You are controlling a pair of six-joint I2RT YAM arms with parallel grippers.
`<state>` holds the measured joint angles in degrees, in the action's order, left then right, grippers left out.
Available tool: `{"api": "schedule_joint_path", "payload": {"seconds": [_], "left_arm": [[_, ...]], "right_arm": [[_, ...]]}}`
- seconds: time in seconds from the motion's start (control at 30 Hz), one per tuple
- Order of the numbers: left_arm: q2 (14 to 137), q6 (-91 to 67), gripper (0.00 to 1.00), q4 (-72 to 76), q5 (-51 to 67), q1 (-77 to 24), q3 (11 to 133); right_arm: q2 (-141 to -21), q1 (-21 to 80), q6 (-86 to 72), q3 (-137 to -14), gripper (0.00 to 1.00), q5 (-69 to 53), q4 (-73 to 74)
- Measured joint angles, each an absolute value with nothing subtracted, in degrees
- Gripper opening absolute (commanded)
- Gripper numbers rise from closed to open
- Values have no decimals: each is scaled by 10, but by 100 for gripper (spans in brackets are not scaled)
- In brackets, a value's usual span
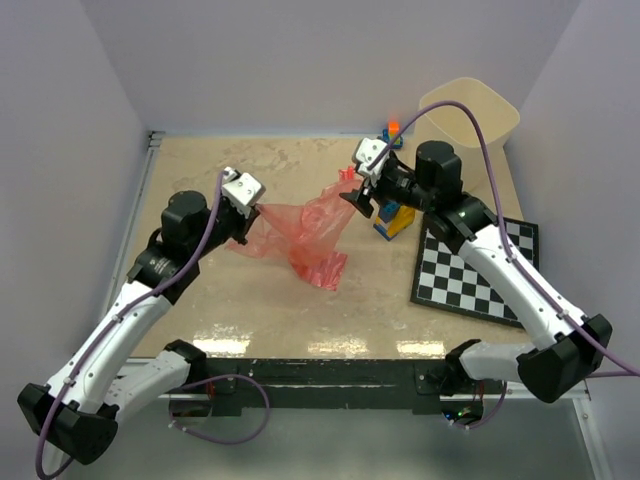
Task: Put the trash bags into the trash bin
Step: Unfold the trash bag at the center of the board.
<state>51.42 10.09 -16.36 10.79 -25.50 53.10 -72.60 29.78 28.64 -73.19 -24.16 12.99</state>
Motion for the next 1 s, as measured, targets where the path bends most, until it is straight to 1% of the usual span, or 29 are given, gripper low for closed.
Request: {"api": "schedule_joint_path", "payload": {"seconds": [0.07,0.13,0.33,0.47,0.6,0.7,0.83,1.0], "left_arm": [[532,101,0,-163,107,-255,550],[548,100,0,-159,108,-255,571],[574,96,0,-151,111,-255,613],[588,94,0,-147,104,-255,637],[605,85,0,-142,87,-255,663],[616,81,0,-136,70,-255,679],[629,80,0,-129,49,-255,692],[643,79,0,-129,-2,-255,709]], "right_arm": [[-725,298,303,-754,84,-258,156],[-721,306,312,-768,85,-283,168],[-723,392,313,-781,86,-335,158],[-750,404,280,-781,87,-354,134],[-778,409,225,-781,89,-354,98],[-792,418,180,-781,89,-352,70],[-797,430,132,-781,85,-338,35],[-809,463,94,-792,84,-286,2]]}}
